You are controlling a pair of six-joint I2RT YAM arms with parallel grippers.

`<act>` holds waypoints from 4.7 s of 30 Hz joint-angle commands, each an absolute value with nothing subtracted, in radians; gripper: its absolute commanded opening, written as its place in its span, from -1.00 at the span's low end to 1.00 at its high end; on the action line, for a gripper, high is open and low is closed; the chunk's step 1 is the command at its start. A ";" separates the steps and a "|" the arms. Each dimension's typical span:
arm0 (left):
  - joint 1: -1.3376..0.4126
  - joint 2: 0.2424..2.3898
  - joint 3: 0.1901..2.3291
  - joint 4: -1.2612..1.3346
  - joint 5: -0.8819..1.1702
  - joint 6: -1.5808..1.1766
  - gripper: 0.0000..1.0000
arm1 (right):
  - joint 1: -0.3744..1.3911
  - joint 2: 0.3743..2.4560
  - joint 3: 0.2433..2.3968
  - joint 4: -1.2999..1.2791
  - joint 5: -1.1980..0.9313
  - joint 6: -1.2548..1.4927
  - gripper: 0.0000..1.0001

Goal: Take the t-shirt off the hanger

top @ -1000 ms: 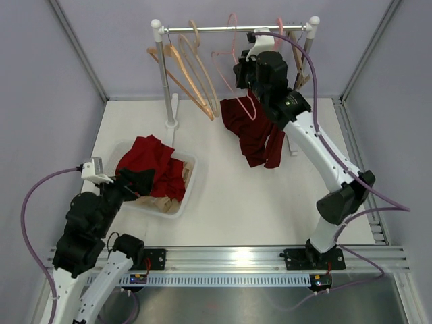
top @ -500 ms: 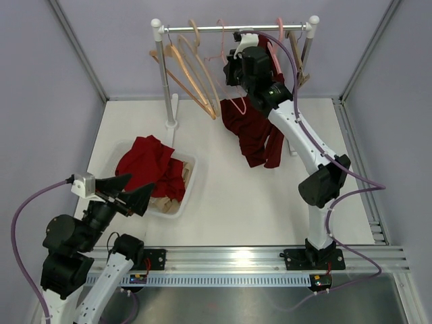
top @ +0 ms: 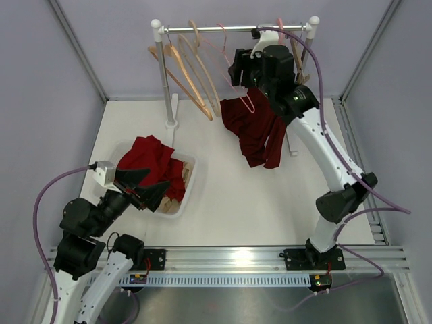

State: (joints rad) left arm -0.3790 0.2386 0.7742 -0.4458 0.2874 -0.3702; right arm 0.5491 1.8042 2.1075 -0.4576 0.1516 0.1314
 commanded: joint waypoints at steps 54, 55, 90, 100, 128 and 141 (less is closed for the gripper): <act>-0.397 0.291 0.690 -0.322 0.400 -0.279 0.98 | 0.268 1.821 2.240 -0.410 0.080 0.094 -1.00; -0.396 0.293 0.690 -0.322 0.403 -0.282 0.98 | 0.271 1.800 2.221 -0.384 0.083 0.095 -1.00; -1.397 1.010 0.965 0.037 -0.282 -0.226 0.98 | 0.506 0.810 1.095 -0.198 0.209 0.497 -1.00; -1.431 1.377 1.115 0.156 -0.282 -0.153 0.98 | 0.511 0.738 1.089 -0.193 0.123 0.538 -1.00; -1.674 1.431 0.833 0.135 -0.359 -0.308 -1.00 | 0.509 0.817 1.172 0.045 0.173 0.396 -1.00; -1.687 1.215 0.790 0.058 -0.921 -0.278 -1.00 | 0.508 0.652 1.183 -0.188 -0.051 0.445 -1.00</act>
State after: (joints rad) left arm -1.6779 1.3197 0.7799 0.0135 -0.6529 -0.2813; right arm 0.5079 0.7288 1.1355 -0.2237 0.0750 0.4129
